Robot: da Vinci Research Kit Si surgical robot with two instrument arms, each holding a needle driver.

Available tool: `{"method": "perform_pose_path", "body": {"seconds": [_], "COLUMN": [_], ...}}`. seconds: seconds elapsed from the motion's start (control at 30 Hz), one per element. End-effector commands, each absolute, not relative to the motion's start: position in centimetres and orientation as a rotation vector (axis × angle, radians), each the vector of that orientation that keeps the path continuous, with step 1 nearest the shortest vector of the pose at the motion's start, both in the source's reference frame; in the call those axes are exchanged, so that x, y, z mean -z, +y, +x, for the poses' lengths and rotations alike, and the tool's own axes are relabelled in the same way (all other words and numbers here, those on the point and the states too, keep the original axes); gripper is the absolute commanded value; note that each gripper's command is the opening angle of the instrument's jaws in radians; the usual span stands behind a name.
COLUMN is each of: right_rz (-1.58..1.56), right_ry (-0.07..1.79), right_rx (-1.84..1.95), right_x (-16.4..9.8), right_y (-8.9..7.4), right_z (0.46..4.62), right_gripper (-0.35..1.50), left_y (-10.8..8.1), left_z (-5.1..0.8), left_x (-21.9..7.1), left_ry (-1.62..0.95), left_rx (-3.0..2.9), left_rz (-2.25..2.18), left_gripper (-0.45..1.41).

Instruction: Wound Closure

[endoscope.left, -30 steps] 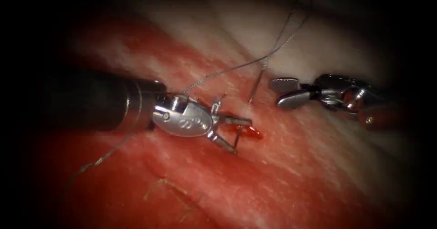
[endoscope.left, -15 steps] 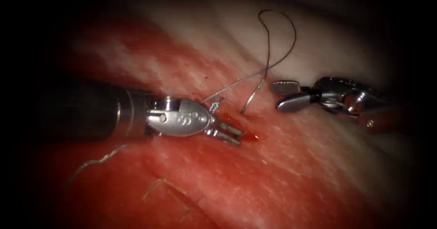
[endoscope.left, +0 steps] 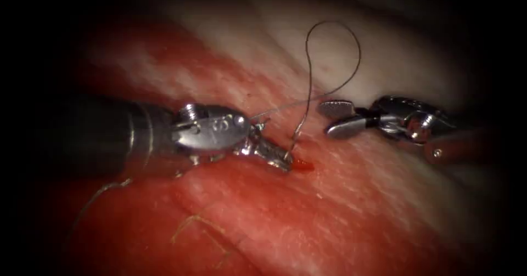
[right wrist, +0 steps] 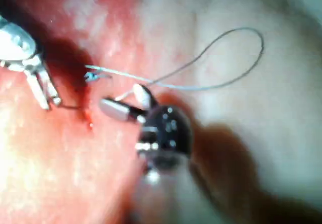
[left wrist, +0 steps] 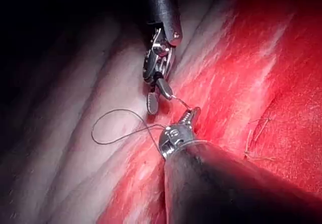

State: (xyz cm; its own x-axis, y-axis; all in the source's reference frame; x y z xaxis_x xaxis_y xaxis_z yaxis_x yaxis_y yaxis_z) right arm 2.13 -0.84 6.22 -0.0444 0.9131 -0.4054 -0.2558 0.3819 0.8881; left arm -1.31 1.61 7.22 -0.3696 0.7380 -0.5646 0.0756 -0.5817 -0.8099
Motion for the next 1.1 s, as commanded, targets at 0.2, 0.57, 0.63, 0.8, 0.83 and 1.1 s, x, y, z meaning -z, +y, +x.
{"method": "perform_pose_path", "body": {"seconds": [0.2,0.57,0.63,0.8,0.83,1.1], "right_rz": [0.734,0.754,0.758,0.762,0.762,0.799], "right_ry": [1.251,1.246,1.244,1.246,1.247,1.232], "right_rx": [-1.123,-1.148,-1.152,-1.156,-1.156,-1.196], "right_x": [-6.22,-6.24,-6.25,-6.24,-6.24,-6.21], "right_y": [-0.99,-1.06,-1.07,-1.09,-1.09,-1.15], "right_z": [2.21,2.23,2.23,2.23,2.23,2.24], "right_gripper": [1.24,1.23,1.23,1.23,1.23,1.21], "left_y": [1.54,1.55,1.55,1.52,1.53,1.72], "left_z": [-1.25,-1.16,-1.16,-1.13,-1.12,-1.09], "left_x": [-7.2,-6.78,-6.7,-6.53,-6.5,-6.28], "left_ry": [-1.213,-1.31,-1.321,-1.332,-1.305,-0.93], "left_rx": [-1.915,-1.834,-1.821,-1.838,-1.866,-2.093], "left_rz": [-1.357,-1.399,-1.402,-1.448,-1.49,-1.749], "left_gripper": [-0.45,-0.45,-0.45,-0.45,-0.45,-0.45]}}
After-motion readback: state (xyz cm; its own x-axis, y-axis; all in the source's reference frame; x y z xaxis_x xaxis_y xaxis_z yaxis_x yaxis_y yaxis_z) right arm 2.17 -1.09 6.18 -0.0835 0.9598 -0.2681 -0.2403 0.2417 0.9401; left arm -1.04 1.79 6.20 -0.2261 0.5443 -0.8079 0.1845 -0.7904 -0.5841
